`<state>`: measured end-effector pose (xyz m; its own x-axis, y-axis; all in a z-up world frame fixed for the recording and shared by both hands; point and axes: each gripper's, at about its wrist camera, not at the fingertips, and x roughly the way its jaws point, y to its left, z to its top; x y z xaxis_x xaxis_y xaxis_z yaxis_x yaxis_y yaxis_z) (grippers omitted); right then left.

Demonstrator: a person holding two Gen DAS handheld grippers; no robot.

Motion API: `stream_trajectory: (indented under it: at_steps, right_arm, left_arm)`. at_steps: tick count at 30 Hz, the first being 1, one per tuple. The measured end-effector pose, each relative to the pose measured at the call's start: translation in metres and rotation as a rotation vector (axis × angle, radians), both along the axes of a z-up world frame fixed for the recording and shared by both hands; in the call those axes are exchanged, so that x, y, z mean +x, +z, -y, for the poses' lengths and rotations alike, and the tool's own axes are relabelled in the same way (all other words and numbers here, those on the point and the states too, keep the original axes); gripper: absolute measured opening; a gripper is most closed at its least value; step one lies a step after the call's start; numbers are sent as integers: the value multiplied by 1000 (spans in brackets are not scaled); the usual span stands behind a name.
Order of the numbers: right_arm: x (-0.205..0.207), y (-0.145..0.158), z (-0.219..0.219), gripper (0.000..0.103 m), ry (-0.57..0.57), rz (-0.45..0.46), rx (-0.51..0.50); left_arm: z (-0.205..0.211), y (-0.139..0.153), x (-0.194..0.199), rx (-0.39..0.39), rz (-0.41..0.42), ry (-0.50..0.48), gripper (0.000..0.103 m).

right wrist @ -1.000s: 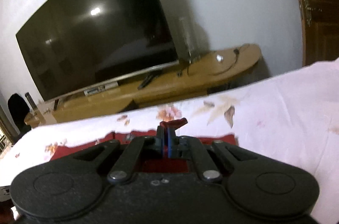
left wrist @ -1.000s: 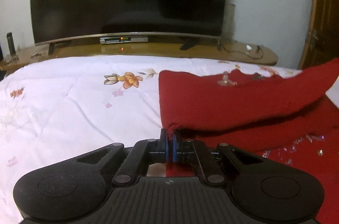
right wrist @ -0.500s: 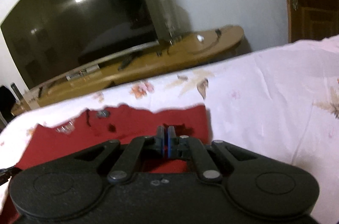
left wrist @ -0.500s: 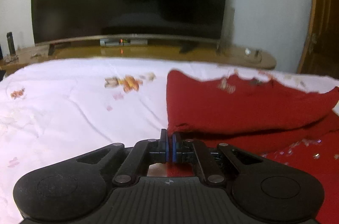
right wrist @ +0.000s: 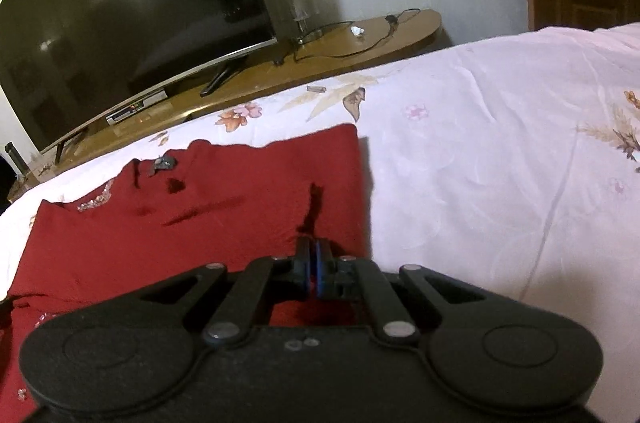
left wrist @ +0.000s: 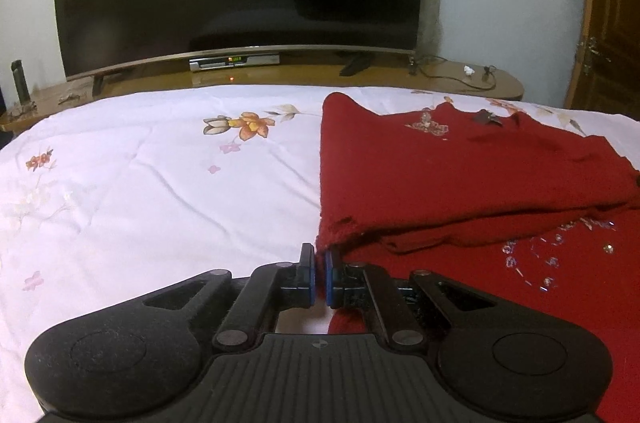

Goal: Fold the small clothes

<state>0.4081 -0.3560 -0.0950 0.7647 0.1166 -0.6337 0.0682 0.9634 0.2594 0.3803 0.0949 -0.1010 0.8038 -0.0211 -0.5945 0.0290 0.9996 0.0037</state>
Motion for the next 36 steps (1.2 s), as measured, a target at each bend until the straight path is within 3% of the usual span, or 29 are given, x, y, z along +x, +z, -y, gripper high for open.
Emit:
stream_trajectory:
  at_steps: [4, 7, 10, 14, 15, 16, 18, 21, 23, 26, 29, 33, 36]
  right_arm:
    - [2, 6, 1, 4, 1, 11, 4]
    - [-5, 21, 1, 4, -1, 56, 14]
    - [-9, 30, 4, 4, -6, 103, 10]
    - [8, -1, 10, 5, -27, -24, -18]
    - [8, -5, 11, 5, -12, -36, -19]
    - [6, -2, 10, 6, 0, -22, -33]
    - [0, 8, 10, 24, -10, 15, -53]
    - [-5, 21, 16, 24, -14, 78, -54]
    - [-1, 24, 20, 24, -16, 93, -29]
    - [8, 24, 15, 24, -4, 96, -29]
    - [17, 21, 2, 24, 29, 98, -53]
    - [28, 9, -4, 25, 30, 73, -55]
    - [34, -1, -1, 28, 37, 43, -22]
  left_arm:
    - [5, 3, 5, -3, -2, -30, 3]
    - [4, 12, -4, -37, 66, -30, 2]
    - [4, 7, -9, -34, 41, -28, 2]
    - [1, 1, -13, -2, 2, -38, 3]
    - [1, 4, -16, 19, 5, -49, 6]
    - [-1, 8, -20, 42, 13, -59, 18]
    - [-9, 20, -27, 57, 70, -44, 25]
    - [-19, 41, -14, -10, 130, -21, 31]
    - [-19, 49, 11, -62, 144, -13, 61]
    - [-14, 50, 49, -130, 149, -25, 63]
    - [-13, 36, 90, -250, 62, -44, 61]
    - [-13, 10, 129, -278, -50, -13, 60]
    - [-22, -5, 139, -390, -85, 11, 60]
